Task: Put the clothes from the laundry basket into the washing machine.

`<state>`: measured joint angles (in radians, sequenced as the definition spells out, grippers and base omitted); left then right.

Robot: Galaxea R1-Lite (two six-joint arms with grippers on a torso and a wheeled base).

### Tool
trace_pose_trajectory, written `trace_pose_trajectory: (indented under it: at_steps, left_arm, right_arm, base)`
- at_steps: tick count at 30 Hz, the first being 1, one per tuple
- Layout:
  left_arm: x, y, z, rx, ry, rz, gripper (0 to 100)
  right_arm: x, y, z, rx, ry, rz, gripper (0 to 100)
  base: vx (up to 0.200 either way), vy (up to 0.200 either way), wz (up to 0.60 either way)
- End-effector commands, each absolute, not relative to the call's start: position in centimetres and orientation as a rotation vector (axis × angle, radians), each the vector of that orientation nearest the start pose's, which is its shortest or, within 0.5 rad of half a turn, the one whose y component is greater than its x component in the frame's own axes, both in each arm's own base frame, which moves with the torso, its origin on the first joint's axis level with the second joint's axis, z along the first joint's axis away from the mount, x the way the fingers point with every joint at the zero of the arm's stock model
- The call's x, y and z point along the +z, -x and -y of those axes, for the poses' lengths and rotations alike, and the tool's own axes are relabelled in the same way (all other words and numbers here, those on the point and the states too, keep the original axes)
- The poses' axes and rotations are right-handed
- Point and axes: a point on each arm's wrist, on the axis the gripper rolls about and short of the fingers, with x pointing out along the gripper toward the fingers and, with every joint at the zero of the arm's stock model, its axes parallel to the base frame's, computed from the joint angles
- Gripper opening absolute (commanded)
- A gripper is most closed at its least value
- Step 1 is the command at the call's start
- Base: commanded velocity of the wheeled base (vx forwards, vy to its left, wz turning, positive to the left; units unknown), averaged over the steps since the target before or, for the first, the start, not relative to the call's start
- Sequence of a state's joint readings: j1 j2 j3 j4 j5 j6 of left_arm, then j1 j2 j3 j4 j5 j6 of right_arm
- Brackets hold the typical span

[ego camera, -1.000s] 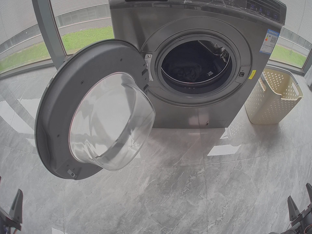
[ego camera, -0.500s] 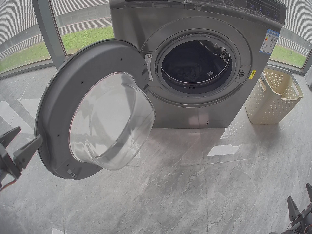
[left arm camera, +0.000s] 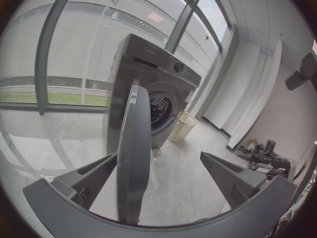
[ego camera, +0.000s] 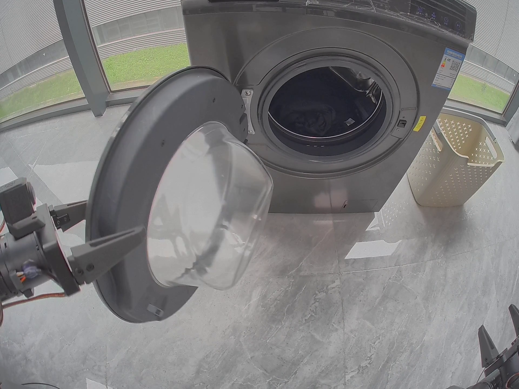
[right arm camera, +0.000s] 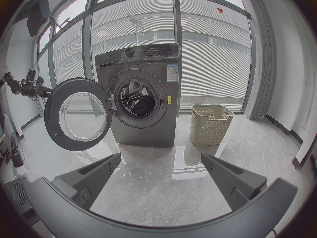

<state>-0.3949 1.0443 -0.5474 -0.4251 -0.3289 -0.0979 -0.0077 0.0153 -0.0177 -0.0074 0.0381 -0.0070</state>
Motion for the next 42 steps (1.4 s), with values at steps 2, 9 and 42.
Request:
trace_pose_trajectory:
  at_steps: [2, 9, 42]
  left_arm:
    - [24.1, -9.5, 6.0, -0.82, 0.134, -0.066, 100]
    - [25.8, -8.0, 4.8, -0.744, 0.159, 0.047, 100]
    - [22.1, -12.6, 3.8, -0.471, 0.135, -0.143, 100]
  right_arm:
    - [7.6, 2.3, -0.1, 0.031, 0.014, 0.008, 100]
    - [7.6, 2.3, -0.1, 0.031, 0.014, 0.008, 100]
    - [7.6, 2.3, -0.1, 0.031, 0.014, 0.008, 100]
  base:
    - [0.0, 0.0, 0.0]
    - [0.0, 0.0, 0.0]
    - [0.0, 0.0, 0.0]
